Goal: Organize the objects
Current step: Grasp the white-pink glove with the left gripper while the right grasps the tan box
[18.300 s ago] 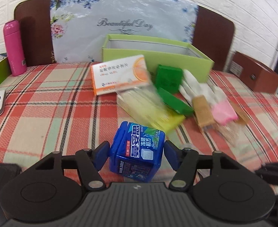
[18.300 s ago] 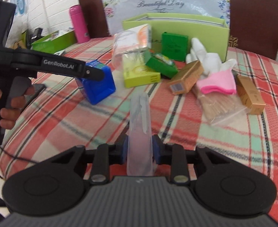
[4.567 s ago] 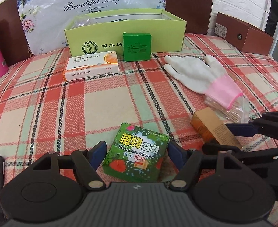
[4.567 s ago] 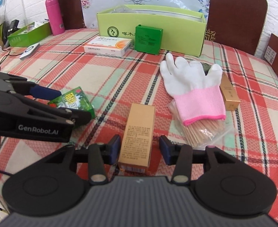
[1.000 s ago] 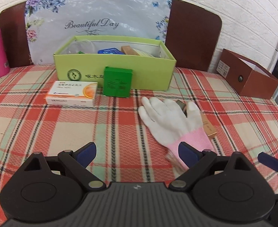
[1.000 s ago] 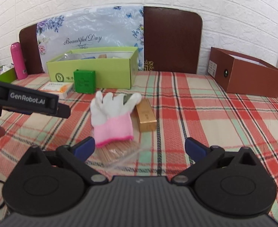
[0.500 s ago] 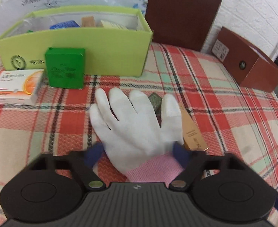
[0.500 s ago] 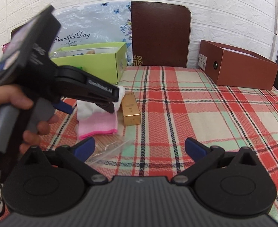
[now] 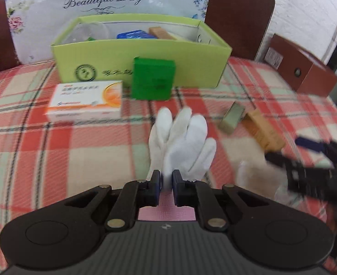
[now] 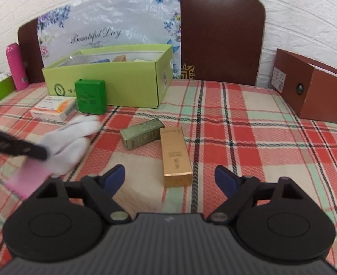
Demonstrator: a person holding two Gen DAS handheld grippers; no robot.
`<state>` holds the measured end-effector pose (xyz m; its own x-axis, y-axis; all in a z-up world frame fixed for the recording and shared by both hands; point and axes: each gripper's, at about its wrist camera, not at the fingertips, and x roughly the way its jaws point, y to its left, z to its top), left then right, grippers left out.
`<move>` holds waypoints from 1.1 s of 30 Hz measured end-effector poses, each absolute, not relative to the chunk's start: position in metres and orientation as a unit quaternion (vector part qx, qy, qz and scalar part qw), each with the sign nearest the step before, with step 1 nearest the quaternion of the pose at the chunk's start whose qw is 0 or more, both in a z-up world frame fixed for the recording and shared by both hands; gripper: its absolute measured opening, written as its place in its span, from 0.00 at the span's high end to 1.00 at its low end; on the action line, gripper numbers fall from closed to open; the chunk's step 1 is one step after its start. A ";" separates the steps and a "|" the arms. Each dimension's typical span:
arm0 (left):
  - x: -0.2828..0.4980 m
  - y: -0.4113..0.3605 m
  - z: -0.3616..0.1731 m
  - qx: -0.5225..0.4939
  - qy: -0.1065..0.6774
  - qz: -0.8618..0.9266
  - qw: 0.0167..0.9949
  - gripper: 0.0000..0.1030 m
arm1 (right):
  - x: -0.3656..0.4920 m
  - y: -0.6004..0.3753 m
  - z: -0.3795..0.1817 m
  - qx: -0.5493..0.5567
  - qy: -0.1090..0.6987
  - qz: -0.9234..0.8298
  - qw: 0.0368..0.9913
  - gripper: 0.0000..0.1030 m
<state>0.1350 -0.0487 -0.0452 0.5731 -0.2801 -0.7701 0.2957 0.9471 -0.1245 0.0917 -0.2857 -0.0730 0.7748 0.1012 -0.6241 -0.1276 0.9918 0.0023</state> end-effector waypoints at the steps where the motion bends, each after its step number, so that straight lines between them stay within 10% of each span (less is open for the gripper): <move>1: 0.131 -0.045 -0.047 0.012 0.435 -0.162 0.886 0.89 | 0.099 -0.285 -0.076 -0.022 0.333 0.061 0.941 0.26; 7: 0.121 -0.044 -0.055 0.025 0.430 -0.143 0.891 0.83 | 0.125 -0.279 -0.090 -0.010 0.365 0.052 0.930 0.70; 33: 0.114 -0.054 -0.062 0.043 0.412 -0.129 0.901 0.78 | 0.017 -0.199 -0.073 -0.035 0.377 0.164 0.911 0.59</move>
